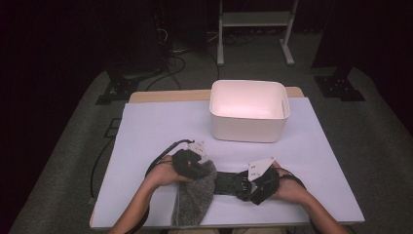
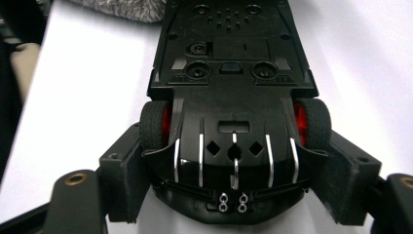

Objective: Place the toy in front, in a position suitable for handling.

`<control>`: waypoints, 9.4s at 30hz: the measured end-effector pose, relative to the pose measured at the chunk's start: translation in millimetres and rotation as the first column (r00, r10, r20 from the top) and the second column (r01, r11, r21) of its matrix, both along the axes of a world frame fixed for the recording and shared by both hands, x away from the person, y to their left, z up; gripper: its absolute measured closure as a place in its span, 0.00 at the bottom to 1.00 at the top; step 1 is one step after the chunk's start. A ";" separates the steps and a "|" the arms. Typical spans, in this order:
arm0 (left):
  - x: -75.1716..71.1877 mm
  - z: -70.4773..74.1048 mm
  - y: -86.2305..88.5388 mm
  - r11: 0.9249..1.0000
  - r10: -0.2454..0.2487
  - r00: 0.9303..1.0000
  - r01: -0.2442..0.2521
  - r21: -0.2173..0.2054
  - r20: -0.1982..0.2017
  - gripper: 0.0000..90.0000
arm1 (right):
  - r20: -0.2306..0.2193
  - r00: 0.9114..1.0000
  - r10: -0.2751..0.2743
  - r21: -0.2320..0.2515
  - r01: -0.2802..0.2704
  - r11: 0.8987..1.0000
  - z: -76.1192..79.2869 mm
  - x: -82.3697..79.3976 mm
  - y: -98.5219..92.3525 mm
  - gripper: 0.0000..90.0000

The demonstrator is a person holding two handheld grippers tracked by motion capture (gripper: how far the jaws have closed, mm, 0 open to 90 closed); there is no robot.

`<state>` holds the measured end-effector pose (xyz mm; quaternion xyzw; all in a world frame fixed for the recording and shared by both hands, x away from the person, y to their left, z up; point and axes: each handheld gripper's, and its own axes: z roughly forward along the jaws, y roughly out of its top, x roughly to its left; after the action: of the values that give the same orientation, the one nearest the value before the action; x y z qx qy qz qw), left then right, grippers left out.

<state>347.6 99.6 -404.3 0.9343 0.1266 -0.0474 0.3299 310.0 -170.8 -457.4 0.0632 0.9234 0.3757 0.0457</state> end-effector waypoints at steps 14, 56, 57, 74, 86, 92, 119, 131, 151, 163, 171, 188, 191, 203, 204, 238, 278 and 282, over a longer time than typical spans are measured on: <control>-9.6 2.8 -8.3 0.999 -0.049 0.999 0.049 -0.001 0.009 0.77 | -0.037 0.999 0.027 0.003 -0.027 1.000 -1.6 -7.2 -2.4 0.26; -31.4 -1.2 -22.7 0.980 -0.195 0.980 0.193 0.035 0.033 0.37 | -0.065 0.998 -0.011 0.006 0.012 1.000 -0.8 -10.0 -2.5 0.26; -32.3 -1.9 -25.1 0.979 -0.200 0.979 0.198 0.040 0.044 0.36 | -0.065 0.998 -0.011 0.006 0.011 1.000 -0.9 -10.0 -2.5 0.26; -31.5 -1.9 -35.1 0.987 -0.146 0.988 0.142 0.071 0.060 0.73 | -0.055 0.998 -0.015 0.008 0.016 1.000 -1.5 -11.9 -2.0 0.26; -21.5 1.2 -10.6 0.990 -0.077 0.993 0.067 0.120 0.085 0.91 | -0.040 0.999 -0.014 0.009 0.014 1.000 -2.6 -13.3 -2.5 0.26; -13.4 -3.2 16.0 0.995 -0.011 0.998 0.005 0.099 0.061 0.91 | -0.040 0.999 -0.012 0.008 0.013 1.000 -2.5 -12.9 -2.2 0.26; -12.3 0.2 -41.7 0.991 -0.104 0.994 0.101 0.082 0.030 0.91 | -0.027 0.997 -0.075 0.049 0.076 0.996 2.7 -19.0 -17.1 0.25; -27.1 4.1 -92.9 0.968 -0.249 0.969 0.248 0.017 0.000 0.92 | 0.011 0.999 -0.034 0.041 0.033 0.999 0.0 -19.4 -6.4 0.26; -5.1 0.0 -49.4 0.992 -0.114 0.993 0.114 0.059 -0.012 0.90 | -0.044 0.998 -0.035 0.045 0.037 0.998 -5.1 -12.7 -7.8 0.25; -6.8 -3.2 -43.6 0.994 -0.107 0.994 0.108 0.034 -0.031 0.90 | -0.195 0.975 -0.103 0.070 0.119 0.990 16.6 -7.0 -12.6 0.22; -11.5 -1.7 -44.8 0.992 -0.120 0.993 0.121 0.041 -0.016 0.90 | -0.230 0.968 -0.105 0.055 0.121 0.991 28.9 7.3 2.2 0.24; -4.8 12.0 -37.0 0.995 -0.102 0.995 0.102 0.008 -0.010 0.90 | -0.470 0.877 -0.098 0.058 0.142 0.988 3.2 22.9 2.0 0.28; -3.3 14.5 -38.2 0.994 -0.109 0.994 0.109 0.018 -0.013 0.89 | -0.442 0.892 -0.091 0.062 0.132 0.989 4.2 19.6 2.3 0.28; 3.8 15.8 -40.7 0.993 -0.120 0.989 0.121 0.002 -0.091 0.87 | -0.168 0.985 -0.029 0.072 0.041 0.997 16.6 -8.1 7.3 0.32; 3.0 15.0 -41.0 0.992 -0.126 0.987 0.127 0.002 -0.103 0.87 | -0.141 0.990 -0.024 0.073 0.035 0.997 17.1 -10.8 7.4 0.32; -26.1 34.7 -33.9 0.979 -0.197 0.980 0.194 -0.061 -0.033 0.91 | -0.002 0.999 0.033 -0.001 -0.033 0.999 21.1 -23.2 22.6 0.62; -27.2 27.9 -59.9 0.982 -0.189 0.980 0.190 -0.009 0.060 0.93 | -0.061 0.993 -0.105 0.102 0.110 0.989 8.9 -20.6 -6.9 0.61; -26.3 27.4 -68.9 0.978 -0.205 0.977 0.206 -0.017 0.052 0.93 | -0.050 0.993 -0.104 0.099 0.108 0.989 9.1 -21.5 -5.8 0.61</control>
<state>321.3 30.7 -377.0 0.9395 0.0207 -0.0591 0.3366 288.4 -176.5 -448.3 0.1227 0.8994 0.4175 0.0419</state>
